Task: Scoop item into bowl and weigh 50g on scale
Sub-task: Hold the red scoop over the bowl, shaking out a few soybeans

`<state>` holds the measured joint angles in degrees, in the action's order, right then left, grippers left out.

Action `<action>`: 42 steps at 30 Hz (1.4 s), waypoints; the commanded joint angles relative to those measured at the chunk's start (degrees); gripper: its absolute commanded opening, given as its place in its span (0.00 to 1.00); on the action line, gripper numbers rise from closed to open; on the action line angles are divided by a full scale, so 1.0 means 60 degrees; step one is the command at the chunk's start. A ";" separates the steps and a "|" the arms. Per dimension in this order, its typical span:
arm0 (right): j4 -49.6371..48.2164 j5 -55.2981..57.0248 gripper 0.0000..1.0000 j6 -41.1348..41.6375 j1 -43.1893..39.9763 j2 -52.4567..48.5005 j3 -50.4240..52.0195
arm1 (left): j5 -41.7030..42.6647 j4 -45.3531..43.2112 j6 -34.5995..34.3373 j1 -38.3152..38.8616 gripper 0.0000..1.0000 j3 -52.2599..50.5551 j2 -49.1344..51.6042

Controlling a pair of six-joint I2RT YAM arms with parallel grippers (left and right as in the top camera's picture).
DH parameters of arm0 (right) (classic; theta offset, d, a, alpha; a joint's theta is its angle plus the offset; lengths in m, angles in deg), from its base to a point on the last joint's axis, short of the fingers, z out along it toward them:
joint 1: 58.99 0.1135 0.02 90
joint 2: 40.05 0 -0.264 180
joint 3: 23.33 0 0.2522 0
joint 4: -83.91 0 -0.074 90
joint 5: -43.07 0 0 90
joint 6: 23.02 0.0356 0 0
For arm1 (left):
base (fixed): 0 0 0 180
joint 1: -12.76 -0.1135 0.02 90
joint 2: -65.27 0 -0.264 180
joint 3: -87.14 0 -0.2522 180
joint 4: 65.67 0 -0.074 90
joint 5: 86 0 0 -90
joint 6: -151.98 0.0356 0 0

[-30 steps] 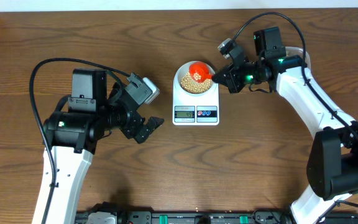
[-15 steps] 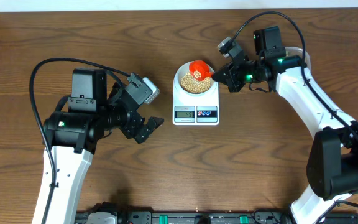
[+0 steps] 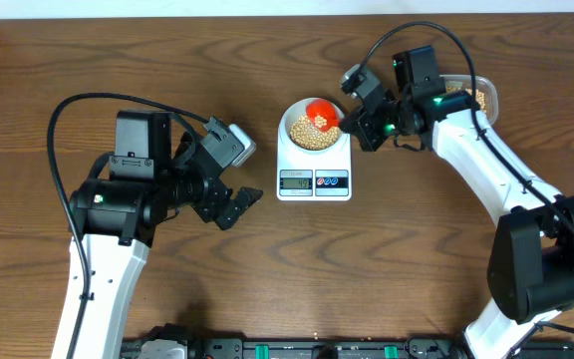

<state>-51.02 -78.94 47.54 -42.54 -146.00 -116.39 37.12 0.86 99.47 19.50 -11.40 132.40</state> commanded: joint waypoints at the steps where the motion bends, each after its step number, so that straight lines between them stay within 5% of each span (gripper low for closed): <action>1: -0.0022 0.0168 0.01 -0.0266 0.0076 0.0634 0.0036 | 0.0157 0.0055 -0.0040 -0.0051 0.98 0.0299 0.0011; 42: 0.0200 0.1027 0.01 -0.0273 0.0419 0.0994 0.0222 | 0.0157 0.0055 -0.0040 -0.0051 0.98 0.0299 0.0011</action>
<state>-49.92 -73.23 46.64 -40.42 -140.80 -115.98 37.12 0.86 99.47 19.50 -11.40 132.40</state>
